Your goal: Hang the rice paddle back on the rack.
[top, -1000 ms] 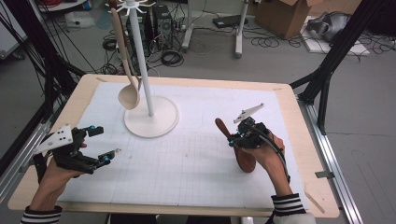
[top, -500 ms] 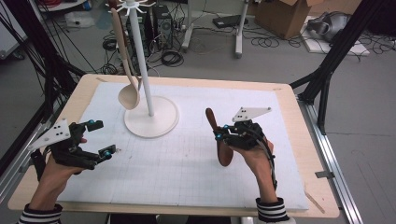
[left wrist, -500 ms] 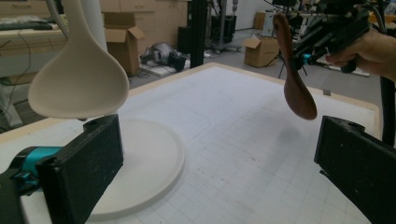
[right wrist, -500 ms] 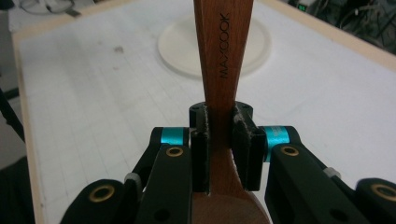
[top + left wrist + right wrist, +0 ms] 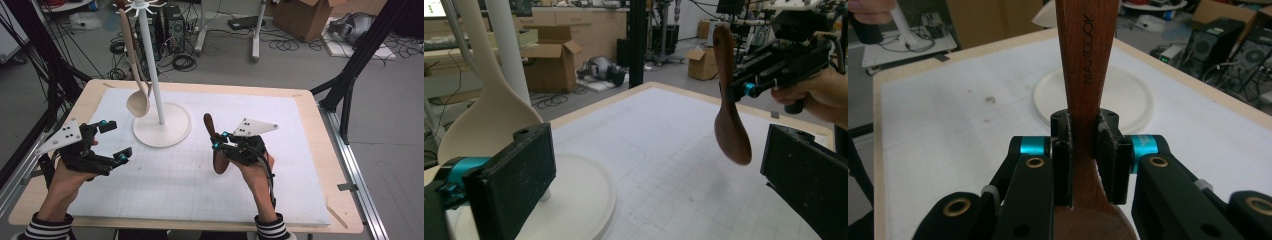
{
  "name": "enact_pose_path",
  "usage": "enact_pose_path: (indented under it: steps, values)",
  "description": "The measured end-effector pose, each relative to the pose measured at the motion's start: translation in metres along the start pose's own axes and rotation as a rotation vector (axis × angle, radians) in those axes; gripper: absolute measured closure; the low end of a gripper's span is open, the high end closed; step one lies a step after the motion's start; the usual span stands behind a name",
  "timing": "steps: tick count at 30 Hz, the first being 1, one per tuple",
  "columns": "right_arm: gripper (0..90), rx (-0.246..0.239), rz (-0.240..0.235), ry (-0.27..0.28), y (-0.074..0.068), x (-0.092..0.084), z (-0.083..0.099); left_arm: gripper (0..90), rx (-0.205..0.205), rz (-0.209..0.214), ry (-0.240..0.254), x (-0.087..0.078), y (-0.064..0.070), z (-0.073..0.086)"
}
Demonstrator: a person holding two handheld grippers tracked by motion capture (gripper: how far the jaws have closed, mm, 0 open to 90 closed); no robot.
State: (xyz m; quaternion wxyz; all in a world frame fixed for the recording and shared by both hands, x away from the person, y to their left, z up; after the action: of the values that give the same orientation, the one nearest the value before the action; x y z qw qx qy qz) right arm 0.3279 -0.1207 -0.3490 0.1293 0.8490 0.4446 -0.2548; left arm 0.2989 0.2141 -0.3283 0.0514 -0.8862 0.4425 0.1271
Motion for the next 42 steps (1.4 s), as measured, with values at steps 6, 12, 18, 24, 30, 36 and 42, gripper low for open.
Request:
enact_pose_path:
  steps: [6, 12, 18, 24, 30, 36, 42]
  values:
    - [79.1, -0.021, -0.012, 0.027, -0.012, 0.011, -0.007, 1.7, 0.004, 0.019, 0.009, 0.007, 0.006, -0.01]
    - [79.1, -0.035, -0.018, 0.058, -0.02, 0.019, -0.014, 1.7, 0.026, 0.04, 0.011, 0.019, 0.011, -0.024]
    - [79.1, -0.036, -0.018, 0.083, -0.025, 0.026, -0.019, 1.7, 0.023, 0.066, 0.006, 0.035, 0.018, -0.033]
    - [79.1, -0.032, -0.024, 0.097, -0.029, 0.032, -0.022, 1.7, 0.036, 0.089, -0.009, 0.056, 0.025, -0.042]
    - [79.1, -0.035, -0.036, 0.106, -0.033, 0.035, -0.024, 1.7, 0.04, 0.095, -0.021, 0.067, 0.029, -0.049]
    - [79.1, -0.04, -0.039, 0.122, -0.037, 0.041, -0.027, 1.7, 0.033, 0.097, -0.025, 0.077, 0.034, -0.053]
    - [79.0, -0.04, -0.04, 0.129, -0.041, 0.044, -0.029, 1.7, 0.04, 0.076, -0.033, 0.087, 0.038, -0.056]
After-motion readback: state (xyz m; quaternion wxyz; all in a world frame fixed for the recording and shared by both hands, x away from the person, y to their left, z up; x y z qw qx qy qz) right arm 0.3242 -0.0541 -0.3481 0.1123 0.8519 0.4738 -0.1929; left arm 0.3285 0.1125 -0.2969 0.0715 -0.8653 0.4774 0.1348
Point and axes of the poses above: each handheld gripper's, and its own axes: x roughly forward along the jaws, z roughly out of its underside, y roughly to its right, the point moved 5 cm from there along x, roughly forward along the jaws, and after that the axes turned 9 degrees about -y, right-handed, at the moved point
